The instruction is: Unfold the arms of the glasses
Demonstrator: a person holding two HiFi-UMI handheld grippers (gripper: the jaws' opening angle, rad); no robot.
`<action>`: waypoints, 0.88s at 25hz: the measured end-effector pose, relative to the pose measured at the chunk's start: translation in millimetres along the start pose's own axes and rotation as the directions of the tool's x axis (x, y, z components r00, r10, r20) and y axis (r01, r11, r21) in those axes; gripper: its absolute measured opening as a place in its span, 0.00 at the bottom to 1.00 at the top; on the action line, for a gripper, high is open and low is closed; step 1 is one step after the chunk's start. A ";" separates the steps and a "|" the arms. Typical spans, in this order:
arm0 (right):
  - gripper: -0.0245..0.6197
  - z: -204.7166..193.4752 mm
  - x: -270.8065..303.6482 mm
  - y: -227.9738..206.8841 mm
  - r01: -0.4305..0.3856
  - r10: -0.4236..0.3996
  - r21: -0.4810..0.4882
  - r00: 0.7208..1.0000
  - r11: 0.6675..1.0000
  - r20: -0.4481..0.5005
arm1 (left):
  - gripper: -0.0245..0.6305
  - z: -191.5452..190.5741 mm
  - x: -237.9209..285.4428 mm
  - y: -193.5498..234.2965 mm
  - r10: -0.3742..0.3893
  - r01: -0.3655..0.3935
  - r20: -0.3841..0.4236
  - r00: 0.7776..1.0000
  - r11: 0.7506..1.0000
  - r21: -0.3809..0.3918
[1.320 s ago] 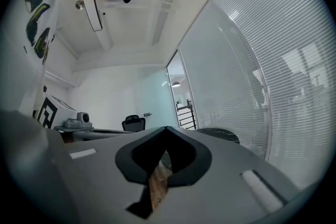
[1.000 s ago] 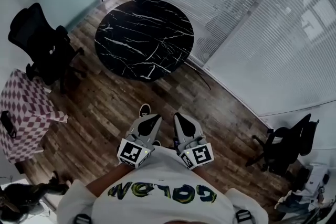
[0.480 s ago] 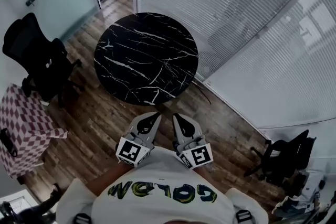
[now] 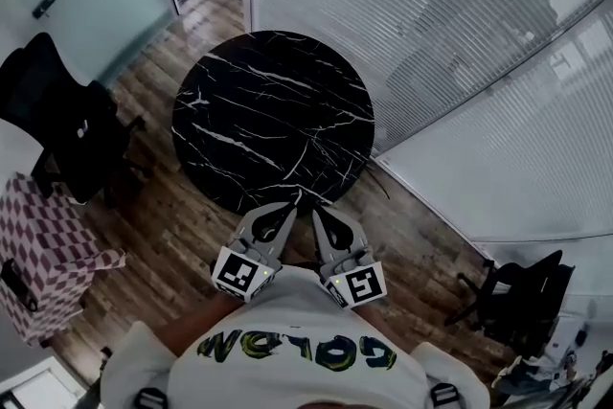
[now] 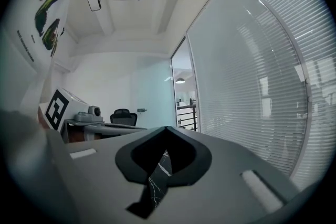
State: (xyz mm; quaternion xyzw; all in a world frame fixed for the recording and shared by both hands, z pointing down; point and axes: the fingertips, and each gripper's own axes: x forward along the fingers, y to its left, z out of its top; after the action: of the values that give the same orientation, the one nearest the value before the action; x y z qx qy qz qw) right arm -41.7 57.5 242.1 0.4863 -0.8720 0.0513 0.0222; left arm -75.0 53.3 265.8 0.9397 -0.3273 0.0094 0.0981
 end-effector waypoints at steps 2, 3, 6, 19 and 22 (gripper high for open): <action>0.04 -3.4 11.6 2.1 -0.011 0.011 0.000 1.000 1.000 -0.014 | 0.04 -3.5 1.3 10.2 0.002 -0.002 -0.005 1.000 1.000 -0.021; 0.04 -5.1 16.4 2.7 -0.018 0.018 0.000 1.000 1.000 -0.022 | 0.04 -4.2 1.8 14.2 0.005 -0.005 -0.007 1.000 1.000 -0.029; 0.04 -9.5 27.9 1.2 -0.032 0.032 0.001 0.999 0.999 -0.037 | 0.04 -7.7 5.2 23.4 0.010 -0.011 -0.025 1.000 0.999 -0.040; 0.04 6.8 27.0 -39.9 -0.063 0.063 -0.034 0.998 0.997 -0.011 | 0.04 0.0 37.3 18.2 0.049 -0.049 -0.018 0.999 0.999 -0.002; 0.04 11.6 17.9 -54.0 -0.070 0.070 -0.049 0.997 0.996 -0.014 | 0.04 2.5 45.9 8.2 0.058 -0.058 -0.022 0.998 0.998 0.001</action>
State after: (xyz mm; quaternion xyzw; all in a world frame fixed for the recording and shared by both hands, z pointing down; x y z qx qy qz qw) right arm -5.0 12.9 235.8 0.4544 -0.8893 0.0333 0.0380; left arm -44.2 18.4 268.6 0.9298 -0.3533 0.0224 0.1010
